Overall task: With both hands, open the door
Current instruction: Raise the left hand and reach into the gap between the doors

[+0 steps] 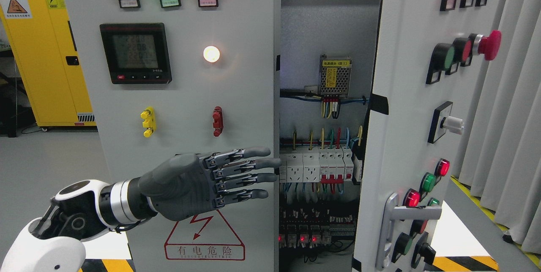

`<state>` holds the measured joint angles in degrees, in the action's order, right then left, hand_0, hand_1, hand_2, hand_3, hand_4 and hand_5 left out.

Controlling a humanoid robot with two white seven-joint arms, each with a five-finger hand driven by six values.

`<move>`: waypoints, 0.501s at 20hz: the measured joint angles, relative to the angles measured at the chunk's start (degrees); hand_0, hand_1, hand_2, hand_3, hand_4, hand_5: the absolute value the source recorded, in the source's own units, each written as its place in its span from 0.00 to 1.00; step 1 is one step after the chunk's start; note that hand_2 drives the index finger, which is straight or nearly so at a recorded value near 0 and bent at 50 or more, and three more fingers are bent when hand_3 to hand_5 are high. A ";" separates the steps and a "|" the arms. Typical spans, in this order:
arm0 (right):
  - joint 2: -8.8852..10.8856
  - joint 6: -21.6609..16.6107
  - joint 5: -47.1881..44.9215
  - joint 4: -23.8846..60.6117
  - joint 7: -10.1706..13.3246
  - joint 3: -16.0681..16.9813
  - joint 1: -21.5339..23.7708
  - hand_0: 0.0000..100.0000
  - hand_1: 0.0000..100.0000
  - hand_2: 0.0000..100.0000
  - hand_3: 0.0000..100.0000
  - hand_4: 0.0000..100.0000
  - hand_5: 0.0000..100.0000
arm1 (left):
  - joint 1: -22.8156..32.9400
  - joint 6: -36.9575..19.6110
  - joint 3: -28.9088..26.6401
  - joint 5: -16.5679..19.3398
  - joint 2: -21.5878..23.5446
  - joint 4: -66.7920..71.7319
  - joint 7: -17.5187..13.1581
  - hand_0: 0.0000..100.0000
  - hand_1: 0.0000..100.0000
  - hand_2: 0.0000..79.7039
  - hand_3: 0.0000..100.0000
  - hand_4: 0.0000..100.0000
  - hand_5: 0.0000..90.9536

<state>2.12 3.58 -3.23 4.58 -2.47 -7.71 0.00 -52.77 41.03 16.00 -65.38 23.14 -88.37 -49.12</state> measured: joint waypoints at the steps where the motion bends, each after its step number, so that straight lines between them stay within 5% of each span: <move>1: 0.00 0.00 0.00 0.00 0.01 0.01 0.00 0.00 0.50 0.04 0.00 0.00 0.00 | -1.28 0.62 0.25 0.03 -0.99 0.87 0.07 0.12 0.56 0.00 0.00 0.00 0.00; 10: 0.05 0.00 0.03 0.00 0.13 0.04 0.00 0.00 0.50 0.04 0.00 0.00 0.00 | -8.80 3.67 2.18 0.70 -8.87 6.93 0.24 0.12 0.56 0.00 0.00 0.00 0.00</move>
<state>2.16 3.58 -3.20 4.58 -2.35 -7.67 0.00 -61.57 44.70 18.18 -64.68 14.26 -81.45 -48.88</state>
